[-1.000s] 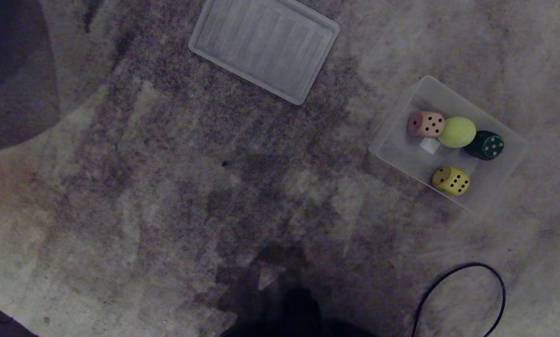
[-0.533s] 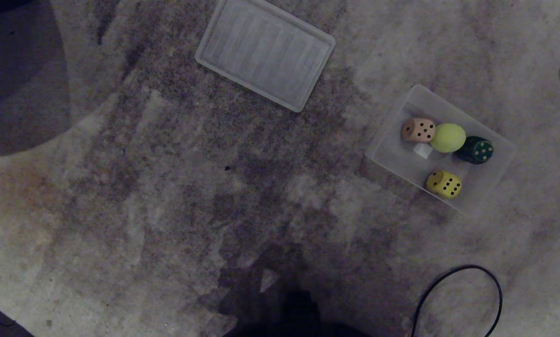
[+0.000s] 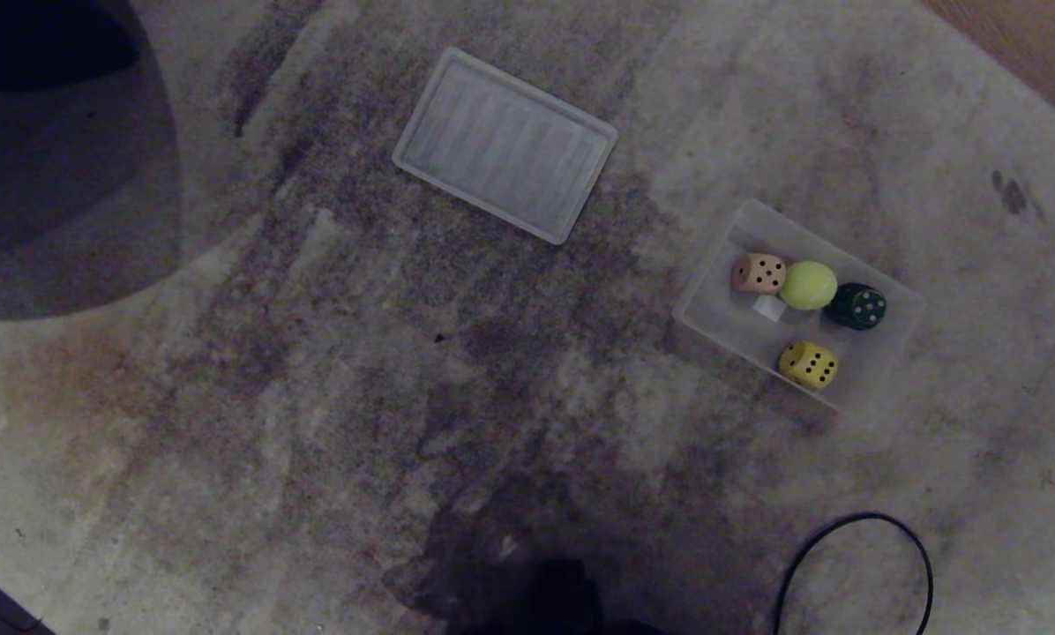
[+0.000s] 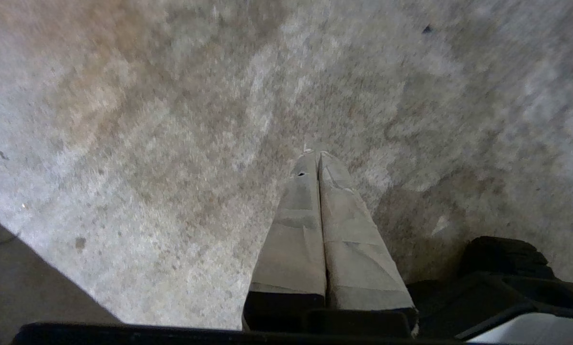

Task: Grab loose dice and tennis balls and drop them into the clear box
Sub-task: Pick up toys out of the box

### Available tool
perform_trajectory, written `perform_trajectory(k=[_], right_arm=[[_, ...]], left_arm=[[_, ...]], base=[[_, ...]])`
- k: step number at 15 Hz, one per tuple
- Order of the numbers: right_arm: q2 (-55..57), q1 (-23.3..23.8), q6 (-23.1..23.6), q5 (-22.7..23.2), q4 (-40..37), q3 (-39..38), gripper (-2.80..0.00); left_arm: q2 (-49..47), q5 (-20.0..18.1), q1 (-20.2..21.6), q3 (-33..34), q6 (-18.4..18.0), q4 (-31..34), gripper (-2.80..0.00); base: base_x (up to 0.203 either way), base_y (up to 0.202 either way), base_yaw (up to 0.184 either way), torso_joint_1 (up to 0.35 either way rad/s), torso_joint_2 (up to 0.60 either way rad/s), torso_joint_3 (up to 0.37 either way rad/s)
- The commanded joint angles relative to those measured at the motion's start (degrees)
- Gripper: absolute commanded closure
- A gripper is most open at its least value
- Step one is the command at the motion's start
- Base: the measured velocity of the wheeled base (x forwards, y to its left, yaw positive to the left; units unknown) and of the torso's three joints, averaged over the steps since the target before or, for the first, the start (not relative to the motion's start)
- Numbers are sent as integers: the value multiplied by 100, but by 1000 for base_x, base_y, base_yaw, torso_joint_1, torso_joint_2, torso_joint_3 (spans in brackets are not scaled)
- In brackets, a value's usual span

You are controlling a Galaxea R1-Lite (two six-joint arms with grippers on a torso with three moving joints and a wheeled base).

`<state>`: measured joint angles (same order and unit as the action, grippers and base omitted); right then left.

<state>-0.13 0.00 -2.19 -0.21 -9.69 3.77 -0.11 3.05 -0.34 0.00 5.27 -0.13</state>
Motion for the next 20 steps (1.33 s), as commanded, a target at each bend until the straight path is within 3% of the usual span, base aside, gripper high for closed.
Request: perform_trajectory(k=[1,20], right_arm=[[13,0,-9,3,-6,1,0],[19,0,0,3,-6,1,0]], left_arm=[[2,-6,-1,9,0,-4,0],[2,3,-1,9,9,-4,0]], base=[[0,0,0,0,7,198],[0,0,0,3,1,202]])
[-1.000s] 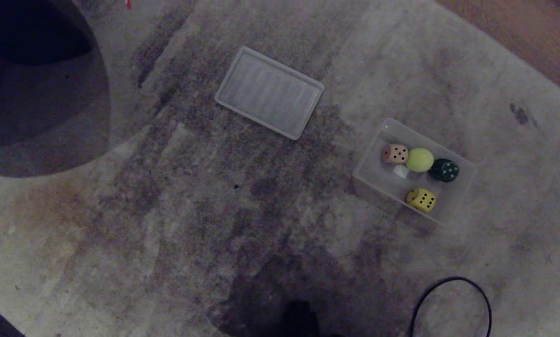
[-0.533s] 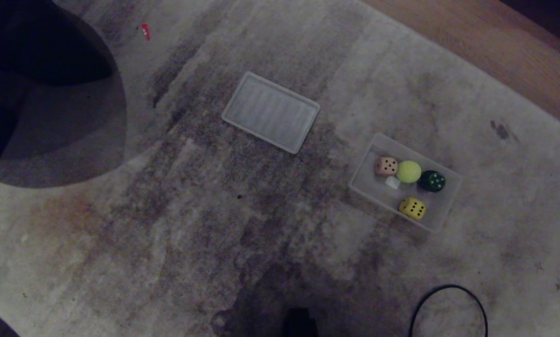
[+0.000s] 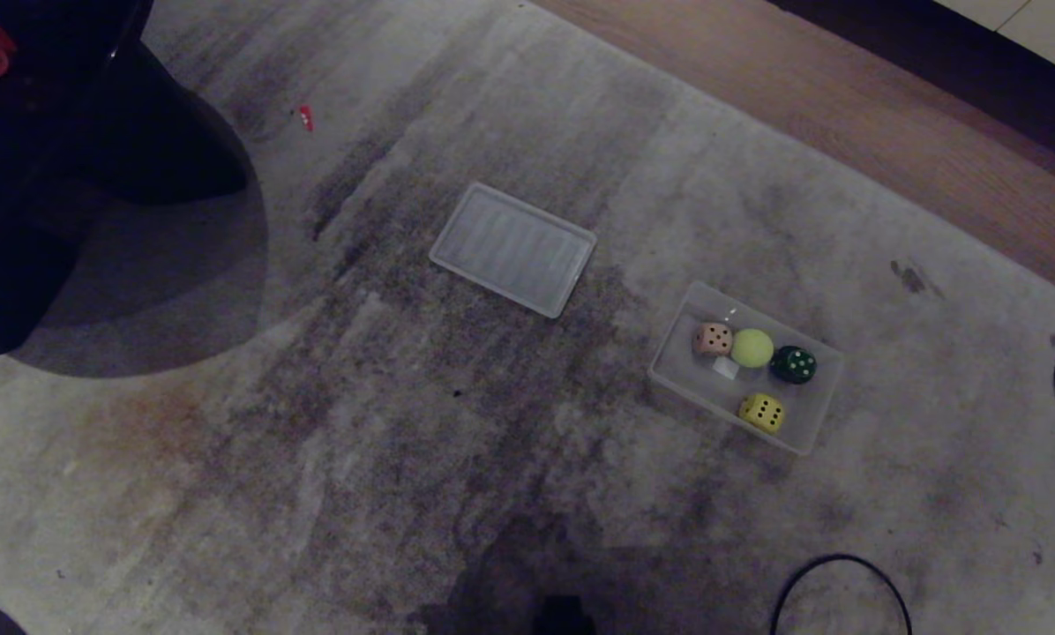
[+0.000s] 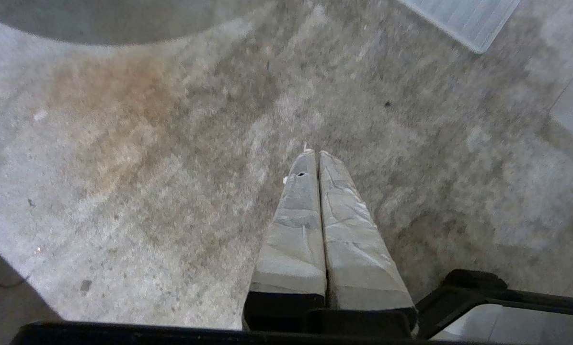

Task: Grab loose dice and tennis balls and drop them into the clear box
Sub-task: Pick up toys out of the box

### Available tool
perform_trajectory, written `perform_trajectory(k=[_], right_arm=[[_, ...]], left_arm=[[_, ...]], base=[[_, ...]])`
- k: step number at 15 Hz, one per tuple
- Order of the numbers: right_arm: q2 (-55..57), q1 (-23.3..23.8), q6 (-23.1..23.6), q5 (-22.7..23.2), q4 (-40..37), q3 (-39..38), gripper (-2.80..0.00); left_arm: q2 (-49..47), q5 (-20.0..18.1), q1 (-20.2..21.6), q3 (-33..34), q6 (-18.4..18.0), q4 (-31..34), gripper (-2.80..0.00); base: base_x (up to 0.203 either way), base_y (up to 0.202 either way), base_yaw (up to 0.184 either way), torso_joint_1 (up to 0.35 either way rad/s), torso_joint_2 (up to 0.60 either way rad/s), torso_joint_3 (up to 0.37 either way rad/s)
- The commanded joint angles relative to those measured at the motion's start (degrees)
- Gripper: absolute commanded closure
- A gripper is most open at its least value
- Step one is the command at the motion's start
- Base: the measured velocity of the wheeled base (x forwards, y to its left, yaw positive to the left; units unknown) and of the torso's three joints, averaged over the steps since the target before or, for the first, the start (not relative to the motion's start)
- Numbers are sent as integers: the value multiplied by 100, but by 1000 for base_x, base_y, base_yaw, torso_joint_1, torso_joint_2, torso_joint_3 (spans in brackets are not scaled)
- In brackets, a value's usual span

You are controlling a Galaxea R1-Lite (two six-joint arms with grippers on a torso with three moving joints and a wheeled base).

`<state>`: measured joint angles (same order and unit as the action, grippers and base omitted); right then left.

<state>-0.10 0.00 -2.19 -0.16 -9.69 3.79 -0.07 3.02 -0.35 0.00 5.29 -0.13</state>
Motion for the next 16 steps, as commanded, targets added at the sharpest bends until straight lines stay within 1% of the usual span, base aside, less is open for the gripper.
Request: perform_trajectory(k=[1,16], right_arm=[[10,0,0,-2,-6,-1,0],[19,0,-9,-2,-6,-1,0]], left_arm=[[-1,6,0,9,8,-4,0],[-1,6,0,9,25,-4,0]], base=[[0,0,0,2,2,203],[0,0,0,2,0,202]])
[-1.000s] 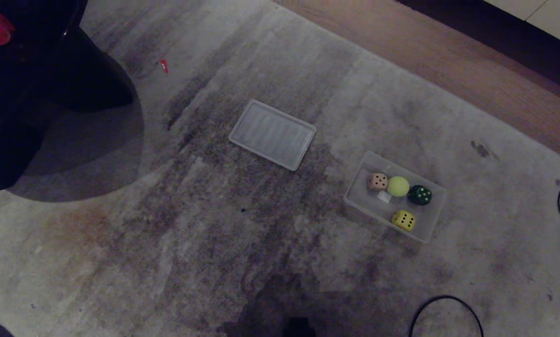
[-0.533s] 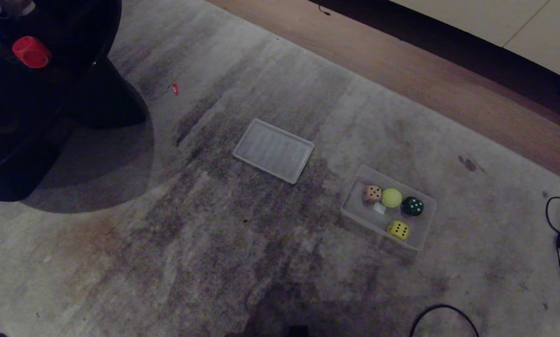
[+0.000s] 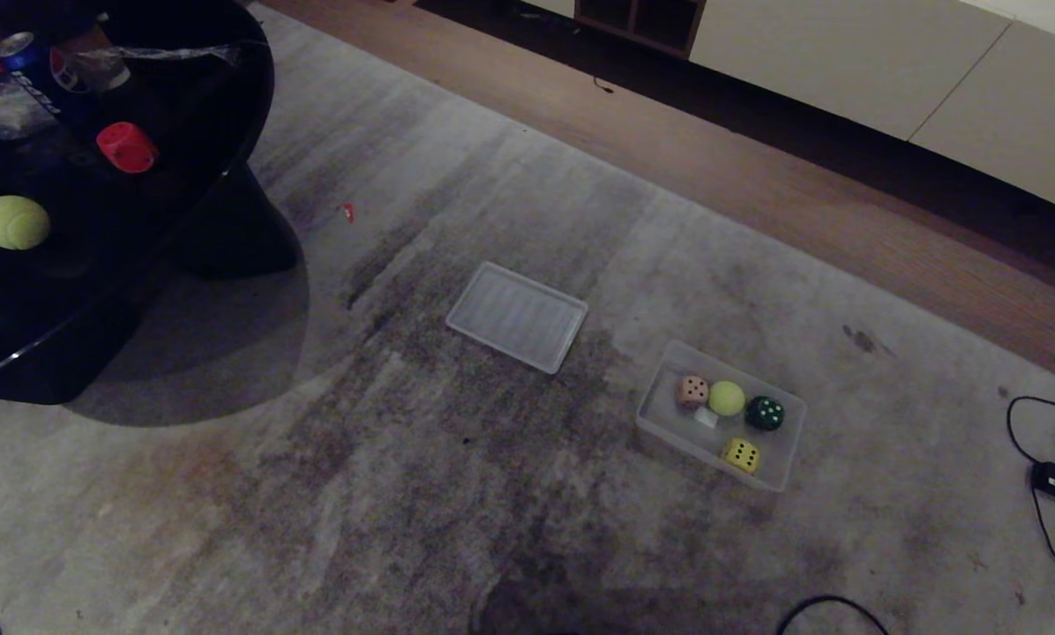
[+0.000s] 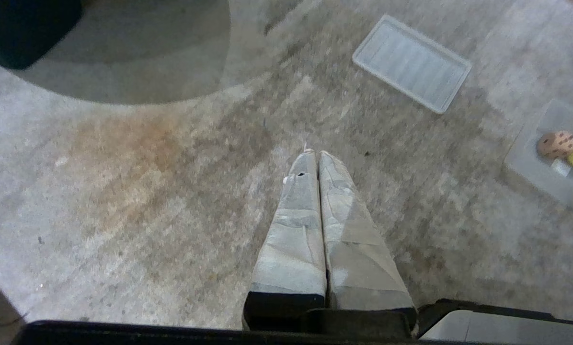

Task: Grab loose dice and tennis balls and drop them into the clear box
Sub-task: Pick up toys out of the box

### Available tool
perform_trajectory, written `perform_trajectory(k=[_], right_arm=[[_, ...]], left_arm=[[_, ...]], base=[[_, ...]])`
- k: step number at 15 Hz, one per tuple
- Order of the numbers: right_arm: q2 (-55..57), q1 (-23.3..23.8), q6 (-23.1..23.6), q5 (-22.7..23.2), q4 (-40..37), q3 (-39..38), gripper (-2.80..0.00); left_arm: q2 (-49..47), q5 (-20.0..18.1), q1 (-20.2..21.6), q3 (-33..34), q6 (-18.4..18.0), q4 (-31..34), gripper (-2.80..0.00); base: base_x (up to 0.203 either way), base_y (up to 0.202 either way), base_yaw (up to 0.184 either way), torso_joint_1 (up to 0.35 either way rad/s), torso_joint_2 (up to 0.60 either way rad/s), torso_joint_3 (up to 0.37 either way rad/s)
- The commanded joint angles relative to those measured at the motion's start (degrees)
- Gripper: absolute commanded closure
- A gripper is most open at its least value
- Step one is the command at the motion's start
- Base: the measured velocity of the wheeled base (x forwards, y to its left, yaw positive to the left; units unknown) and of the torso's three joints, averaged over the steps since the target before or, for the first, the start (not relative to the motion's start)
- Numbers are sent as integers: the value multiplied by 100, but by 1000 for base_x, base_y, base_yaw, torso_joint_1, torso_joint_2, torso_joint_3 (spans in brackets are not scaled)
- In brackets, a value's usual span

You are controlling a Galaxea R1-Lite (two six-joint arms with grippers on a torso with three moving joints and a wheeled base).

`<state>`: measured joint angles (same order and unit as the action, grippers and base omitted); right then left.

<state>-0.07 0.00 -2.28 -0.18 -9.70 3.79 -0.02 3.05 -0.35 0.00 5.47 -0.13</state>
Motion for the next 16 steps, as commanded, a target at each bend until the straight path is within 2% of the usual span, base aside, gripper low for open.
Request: perform_trajectory(k=[1,16], right_arm=[[9,0,-1,1,-5,-1,0],[16,0,-9,1,-5,-1,0]], left_arm=[[-6,3,0,9,6,-4,0],[-6,38,0,9,85,-4,0]], base=[[0,0,0,2,2,196],[0,0,0,2,4,204]])
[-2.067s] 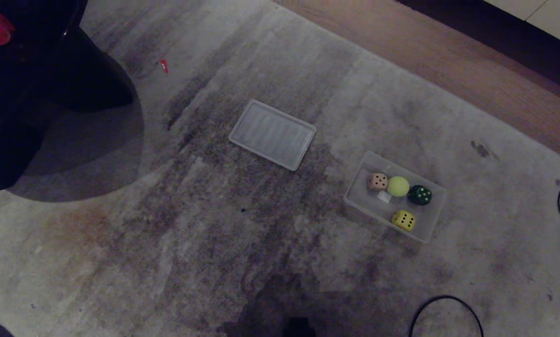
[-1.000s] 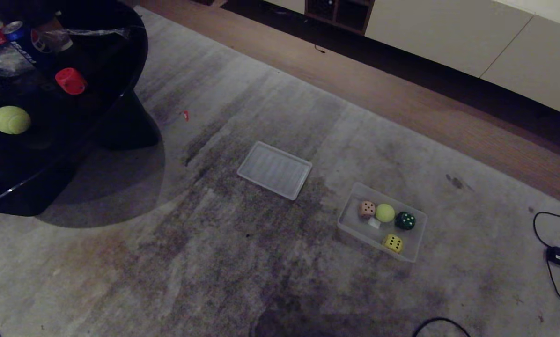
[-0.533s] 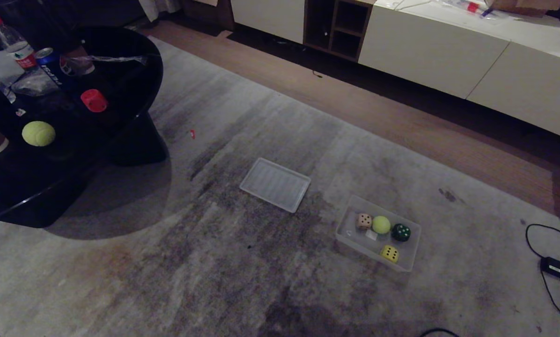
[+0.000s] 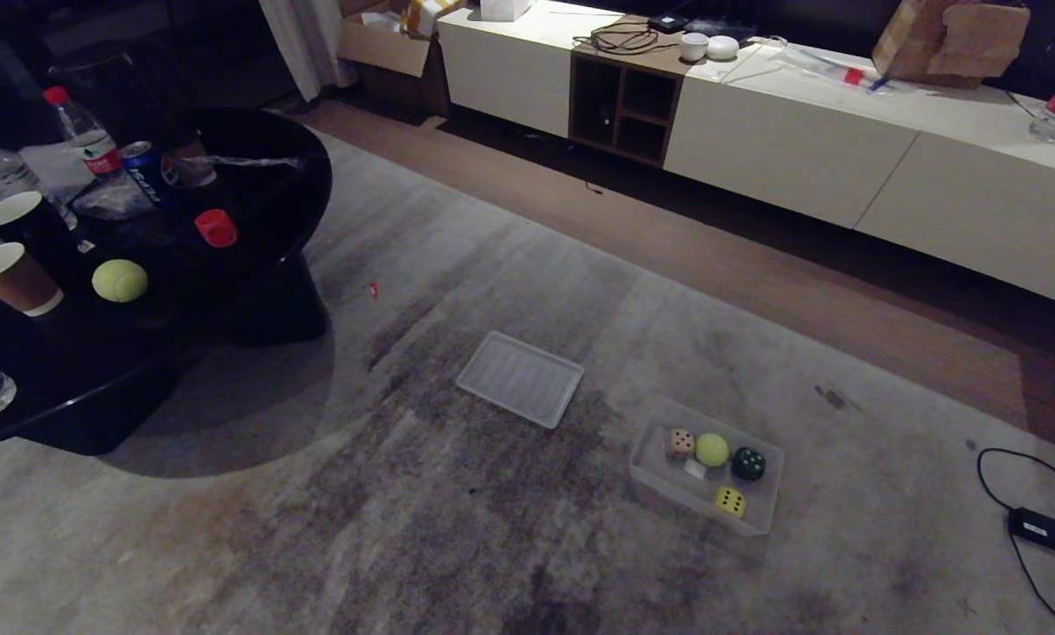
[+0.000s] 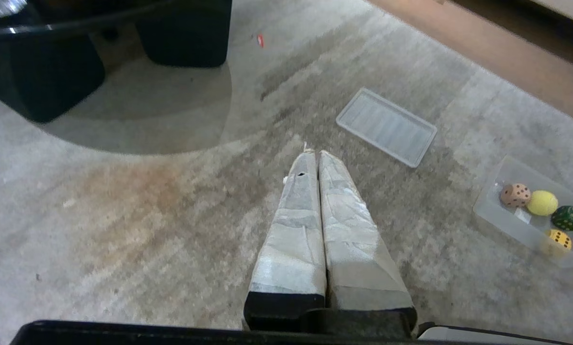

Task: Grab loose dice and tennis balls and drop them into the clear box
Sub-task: Pick up toys out of the box

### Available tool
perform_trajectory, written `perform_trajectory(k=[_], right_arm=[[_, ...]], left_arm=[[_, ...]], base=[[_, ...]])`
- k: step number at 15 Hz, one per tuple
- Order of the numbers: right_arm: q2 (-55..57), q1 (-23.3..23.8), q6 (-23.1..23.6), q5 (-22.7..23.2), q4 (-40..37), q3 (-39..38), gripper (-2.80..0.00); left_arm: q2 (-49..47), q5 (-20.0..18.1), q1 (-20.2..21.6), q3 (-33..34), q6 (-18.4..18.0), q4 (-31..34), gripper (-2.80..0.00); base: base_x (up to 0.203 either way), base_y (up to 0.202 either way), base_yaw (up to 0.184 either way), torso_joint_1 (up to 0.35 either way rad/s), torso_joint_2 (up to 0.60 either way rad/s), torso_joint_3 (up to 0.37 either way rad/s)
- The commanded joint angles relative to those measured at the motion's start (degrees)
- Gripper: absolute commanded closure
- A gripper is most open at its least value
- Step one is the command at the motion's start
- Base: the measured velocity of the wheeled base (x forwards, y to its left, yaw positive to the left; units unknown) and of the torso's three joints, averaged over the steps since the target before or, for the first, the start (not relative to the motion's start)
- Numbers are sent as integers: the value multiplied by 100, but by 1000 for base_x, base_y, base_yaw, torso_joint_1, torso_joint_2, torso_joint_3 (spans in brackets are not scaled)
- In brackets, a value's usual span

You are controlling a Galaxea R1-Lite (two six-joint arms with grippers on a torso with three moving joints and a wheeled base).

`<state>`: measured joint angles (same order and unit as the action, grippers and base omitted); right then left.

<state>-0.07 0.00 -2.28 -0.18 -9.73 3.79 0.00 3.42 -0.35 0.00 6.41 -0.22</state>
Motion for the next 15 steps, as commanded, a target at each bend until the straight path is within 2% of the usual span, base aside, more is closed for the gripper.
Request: perform_trajectory(k=[1,15], right_arm=[[15,0,-1,1,-3,-1,0],[7,0,17,9,-3,-1,0]], left_arm=[[-9,-8,0,9,-36,4,0],[-9,1,0,9,1,-4,0]], base=[[0,0,0,2,-2,193],[0,0,0,3,4,204]])
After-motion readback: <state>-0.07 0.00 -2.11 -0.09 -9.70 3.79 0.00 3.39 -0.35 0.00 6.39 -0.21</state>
